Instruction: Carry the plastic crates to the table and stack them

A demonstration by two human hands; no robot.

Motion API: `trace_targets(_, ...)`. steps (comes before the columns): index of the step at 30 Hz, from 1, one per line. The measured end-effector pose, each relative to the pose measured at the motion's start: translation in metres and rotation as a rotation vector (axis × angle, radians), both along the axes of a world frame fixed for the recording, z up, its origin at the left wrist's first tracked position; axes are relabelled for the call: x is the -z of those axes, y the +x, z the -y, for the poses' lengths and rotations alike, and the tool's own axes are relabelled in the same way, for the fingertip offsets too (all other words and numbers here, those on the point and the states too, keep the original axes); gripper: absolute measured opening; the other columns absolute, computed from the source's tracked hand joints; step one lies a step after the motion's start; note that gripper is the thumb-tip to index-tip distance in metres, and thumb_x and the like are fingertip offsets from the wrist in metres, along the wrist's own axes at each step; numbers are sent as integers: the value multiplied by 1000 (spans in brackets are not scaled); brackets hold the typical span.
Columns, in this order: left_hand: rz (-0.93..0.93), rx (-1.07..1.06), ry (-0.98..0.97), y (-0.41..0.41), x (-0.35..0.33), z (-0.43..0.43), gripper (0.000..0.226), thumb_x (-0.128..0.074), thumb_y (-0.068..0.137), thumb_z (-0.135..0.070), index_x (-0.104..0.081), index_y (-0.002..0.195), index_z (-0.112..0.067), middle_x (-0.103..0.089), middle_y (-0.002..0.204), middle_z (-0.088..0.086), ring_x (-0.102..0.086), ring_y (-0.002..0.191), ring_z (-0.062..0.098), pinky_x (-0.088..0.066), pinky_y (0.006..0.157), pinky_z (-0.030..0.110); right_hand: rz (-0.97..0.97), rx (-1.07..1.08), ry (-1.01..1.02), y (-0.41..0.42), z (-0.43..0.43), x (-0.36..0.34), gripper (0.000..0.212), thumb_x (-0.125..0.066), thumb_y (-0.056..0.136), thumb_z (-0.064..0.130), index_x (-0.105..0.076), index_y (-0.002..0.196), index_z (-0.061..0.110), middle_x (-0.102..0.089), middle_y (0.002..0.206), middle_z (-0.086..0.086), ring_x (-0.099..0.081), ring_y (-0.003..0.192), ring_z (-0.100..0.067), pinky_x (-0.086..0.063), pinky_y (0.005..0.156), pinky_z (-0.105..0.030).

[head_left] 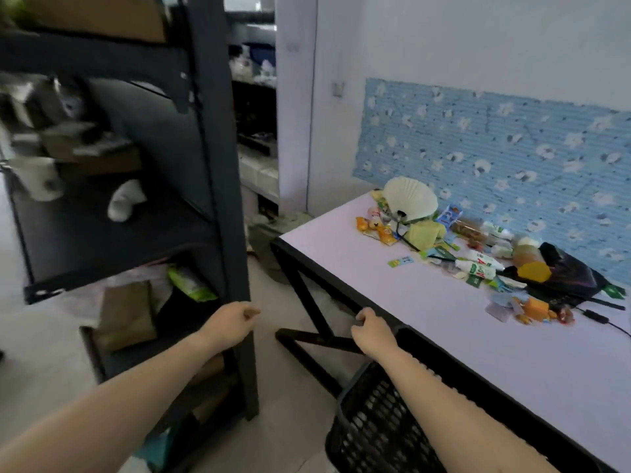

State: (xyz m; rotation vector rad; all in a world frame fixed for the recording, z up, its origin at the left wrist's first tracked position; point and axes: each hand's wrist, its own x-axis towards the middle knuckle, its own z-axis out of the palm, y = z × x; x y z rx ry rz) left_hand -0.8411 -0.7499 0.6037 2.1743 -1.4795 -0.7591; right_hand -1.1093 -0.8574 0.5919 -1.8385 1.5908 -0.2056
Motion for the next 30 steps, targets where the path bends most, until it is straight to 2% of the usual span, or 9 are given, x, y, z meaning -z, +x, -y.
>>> trace_targets(2, 32, -80, -26, 47, -18, -44, 36, -50, 94, -14, -60, 128, -18, -61, 131, -1, -55, 123, 15, -41, 104, 26, 32, -128, -41, 69, -22, -13, 35, -46, 90, 20, -47, 125, 15, -55, 119, -9, -57, 104, -28, -48, 83, -33)
trace_targets(5, 55, -178, -24, 109, -38, -109, 33, -53, 93, -16, -63, 123, -22, -63, 125, -2, -56, 122, 17, -42, 103, 26, 71, -311, -64, 166, -67, -28, 28, -48, 89, 21, -49, 117, 19, -57, 117, -7, -58, 105, -27, -50, 88, -36)
trace_targets(9, 109, -336, -26, 183, -62, -201, 35, -53, 90, -10, -64, 123, -13, -61, 131, 4, -55, 122, 22, -39, 101, 25, 97, -561, -74, 290, -140, -49, 26, -50, 92, 25, -48, 118, 23, -54, 113, -3, -59, 100, -23, -48, 75, -33)
trace_targets(12, 136, -463, -30, 233, -82, -266, 39, -48, 91, -7, -60, 128, -11, -58, 132, 1, -54, 123, 21, -38, 101, 23, 164, -762, -63, 372, -198, -63, 33, -50, 91, 27, -52, 122, 19, -59, 106, -2, -60, 96, -22, -49, 79, -32)
trace_targets(15, 139, -617, -20, 285, -88, -311, 40, -51, 90, -12, -60, 129, -14, -59, 134, 2, -54, 125, 18, -37, 103, 23, 222, -926, -66, 433, -246, -79, 40, -51, 84, 32, -54, 124, 25, -60, 109, -3, -59, 102, -24, -51, 88, -36)
trace_targets(20, 116, -755, -55, 344, -82, -345, 39, -53, 85, -10, -65, 123, -14, -66, 126, 3, -59, 118, 17, -41, 100, 22, 205, -1110, -121, 529, -290, -91, 39, -50, 82, 21, -54, 121, 22, -58, 106, -5, -59, 104, -28, -51, 87, -35)
trace_targets(23, 119, -809, -64, 373, -82, -348, 41, -53, 82, -10, -67, 120, -16, -68, 124, 1, -61, 115, 15, -44, 97, 21, 235, -1189, -98, 591, -303, -92, 36, -50, 84, 17, -56, 119, 16, -54, 96, -2, -54, 90, -24, -43, 76, -27)
trace_targets(26, 133, -913, -101, 405, -88, -355, 37, -54, 81, -11, -69, 114, -17, -70, 117, -1, -63, 111, 15, -44, 86, 18, 271, -1262, -44, 653, -318, -89, 23, -51, 82, 13, -58, 104, 13, -57, 89, -5, -54, 85, -23, -42, 71, -29)
trace_targets(30, 131, -1074, -104, 441, -84, -386, 36, -55, 81, -13, -68, 114, -19, -71, 115, -1, -64, 106, 17, -46, 86, 22, 253, -1298, -27, 733, -336, -87, 14, -52, 82, 12, -51, 94, 20, -55, 93, -2, -50, 89, -20, -40, 75, -27)
